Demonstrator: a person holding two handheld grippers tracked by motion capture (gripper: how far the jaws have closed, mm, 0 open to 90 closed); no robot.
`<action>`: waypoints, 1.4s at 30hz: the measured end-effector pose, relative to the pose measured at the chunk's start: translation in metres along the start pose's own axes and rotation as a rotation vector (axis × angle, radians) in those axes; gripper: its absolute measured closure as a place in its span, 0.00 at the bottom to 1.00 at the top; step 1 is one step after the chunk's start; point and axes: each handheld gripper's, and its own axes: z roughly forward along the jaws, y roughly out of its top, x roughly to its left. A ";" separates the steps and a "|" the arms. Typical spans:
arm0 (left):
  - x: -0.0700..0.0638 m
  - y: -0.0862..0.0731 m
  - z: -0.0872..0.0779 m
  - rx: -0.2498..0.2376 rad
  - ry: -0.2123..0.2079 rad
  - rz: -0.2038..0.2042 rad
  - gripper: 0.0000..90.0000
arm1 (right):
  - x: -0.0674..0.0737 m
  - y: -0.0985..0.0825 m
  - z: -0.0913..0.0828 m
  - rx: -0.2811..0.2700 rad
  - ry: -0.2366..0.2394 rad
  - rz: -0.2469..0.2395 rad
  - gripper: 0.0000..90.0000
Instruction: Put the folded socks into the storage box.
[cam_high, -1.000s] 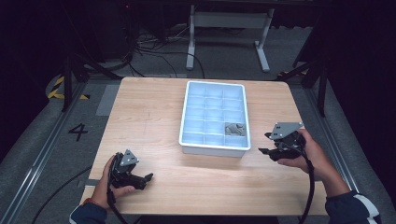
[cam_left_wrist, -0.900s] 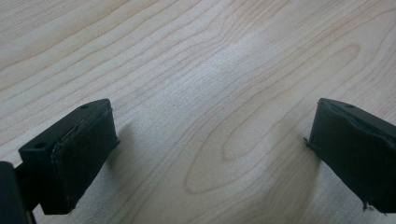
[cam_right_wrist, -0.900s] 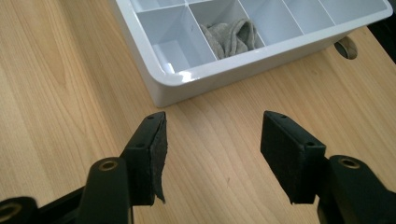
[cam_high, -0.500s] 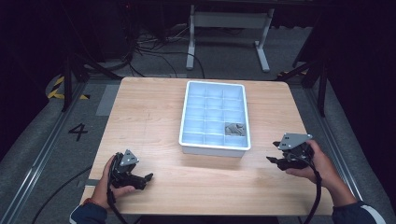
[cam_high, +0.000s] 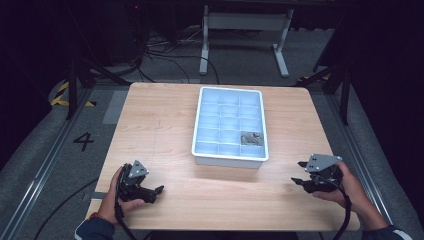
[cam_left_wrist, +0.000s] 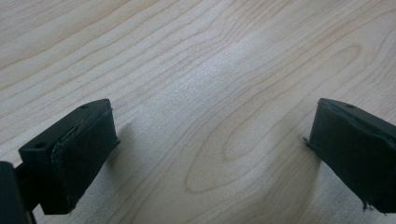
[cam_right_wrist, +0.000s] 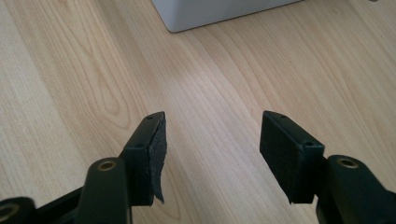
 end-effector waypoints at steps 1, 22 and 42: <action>0.000 0.000 0.000 0.000 0.000 0.000 0.01 | 0.000 -0.003 -0.001 -0.003 -0.003 0.001 0.46; 0.000 0.000 0.000 0.002 0.002 -0.005 0.01 | 0.006 -0.081 0.003 -0.060 0.009 0.190 0.44; 0.000 0.000 0.000 0.001 0.002 -0.005 0.01 | 0.006 -0.123 -0.001 -0.187 0.022 0.364 0.33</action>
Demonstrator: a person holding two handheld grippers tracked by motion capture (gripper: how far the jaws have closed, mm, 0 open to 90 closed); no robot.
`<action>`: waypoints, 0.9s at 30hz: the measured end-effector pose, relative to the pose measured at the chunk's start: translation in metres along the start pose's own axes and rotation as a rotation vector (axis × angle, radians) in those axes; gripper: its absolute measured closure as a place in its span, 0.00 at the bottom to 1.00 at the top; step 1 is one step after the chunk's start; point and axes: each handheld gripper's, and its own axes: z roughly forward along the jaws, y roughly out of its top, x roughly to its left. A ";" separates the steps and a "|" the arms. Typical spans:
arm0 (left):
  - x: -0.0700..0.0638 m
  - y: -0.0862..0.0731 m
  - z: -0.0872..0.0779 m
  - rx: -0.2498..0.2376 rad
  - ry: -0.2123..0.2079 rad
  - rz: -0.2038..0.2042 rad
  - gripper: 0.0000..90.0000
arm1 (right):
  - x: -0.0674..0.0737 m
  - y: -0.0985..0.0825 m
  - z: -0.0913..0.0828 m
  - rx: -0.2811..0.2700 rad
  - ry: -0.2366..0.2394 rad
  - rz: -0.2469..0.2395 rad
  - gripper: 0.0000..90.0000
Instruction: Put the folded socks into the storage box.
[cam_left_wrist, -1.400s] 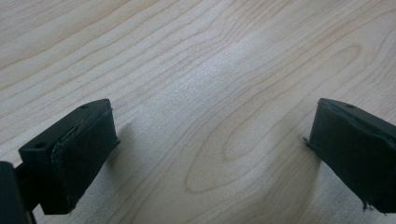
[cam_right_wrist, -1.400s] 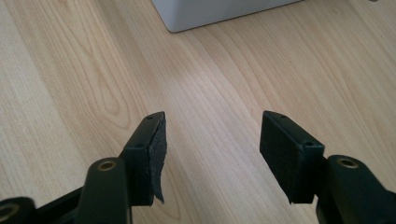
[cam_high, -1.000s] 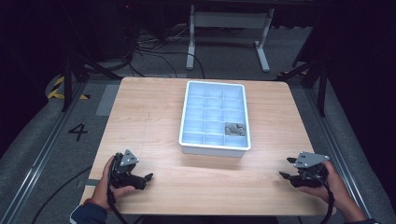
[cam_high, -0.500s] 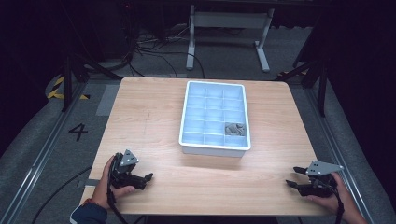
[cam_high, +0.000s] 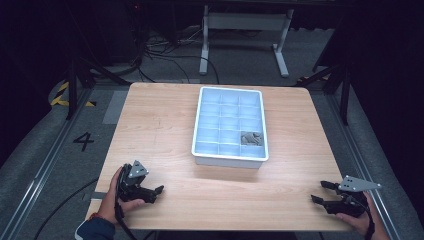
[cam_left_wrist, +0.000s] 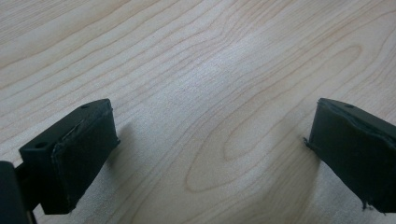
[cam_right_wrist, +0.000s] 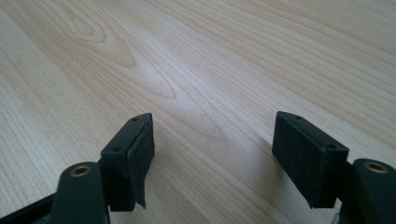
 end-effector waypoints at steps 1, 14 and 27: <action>0.000 0.000 0.000 0.000 0.000 0.000 0.01 | 0.000 0.000 0.000 0.000 -0.002 0.002 0.33; 0.001 0.001 0.000 -0.003 0.023 0.006 0.01 | -0.002 -0.001 -0.001 0.001 -0.025 0.027 0.32; 0.001 0.002 0.001 0.002 0.021 -0.006 0.00 | -0.002 -0.001 -0.001 0.001 -0.032 0.039 0.32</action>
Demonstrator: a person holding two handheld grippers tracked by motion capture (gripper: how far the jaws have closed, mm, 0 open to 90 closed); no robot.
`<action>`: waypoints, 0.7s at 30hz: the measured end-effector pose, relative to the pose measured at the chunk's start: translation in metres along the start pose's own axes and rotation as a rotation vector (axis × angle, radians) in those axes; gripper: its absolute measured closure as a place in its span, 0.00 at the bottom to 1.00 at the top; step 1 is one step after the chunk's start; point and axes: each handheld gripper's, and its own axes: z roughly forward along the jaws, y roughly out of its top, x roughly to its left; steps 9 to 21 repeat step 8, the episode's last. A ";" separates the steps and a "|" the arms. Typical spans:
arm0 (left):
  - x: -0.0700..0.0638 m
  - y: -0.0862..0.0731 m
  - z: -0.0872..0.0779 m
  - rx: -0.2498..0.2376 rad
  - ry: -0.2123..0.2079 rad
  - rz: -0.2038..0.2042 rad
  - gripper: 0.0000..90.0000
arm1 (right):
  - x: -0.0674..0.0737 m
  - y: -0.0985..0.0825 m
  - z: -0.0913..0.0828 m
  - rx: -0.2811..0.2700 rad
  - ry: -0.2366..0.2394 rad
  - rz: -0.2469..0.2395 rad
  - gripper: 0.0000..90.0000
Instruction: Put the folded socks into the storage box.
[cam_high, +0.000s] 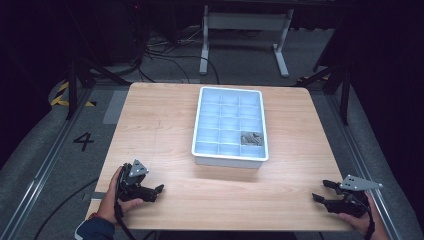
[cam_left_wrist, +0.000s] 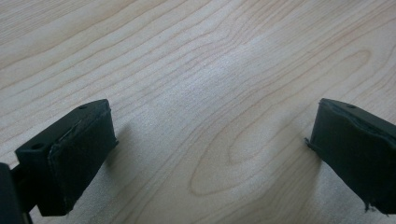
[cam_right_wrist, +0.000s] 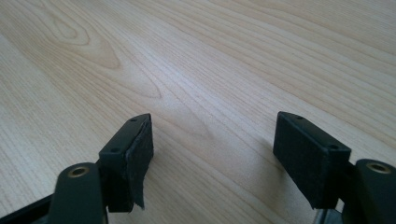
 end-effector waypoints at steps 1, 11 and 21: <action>0.000 0.000 0.000 -0.003 0.002 0.002 0.00 | 0.000 0.000 0.000 0.000 -0.001 -0.001 0.32; 0.000 0.001 0.000 -0.002 0.009 0.004 0.00 | 0.000 0.000 0.000 0.000 -0.001 -0.001 0.33; 0.000 0.001 0.000 -0.002 0.009 0.004 0.00 | 0.000 0.000 0.000 0.000 -0.001 -0.001 0.33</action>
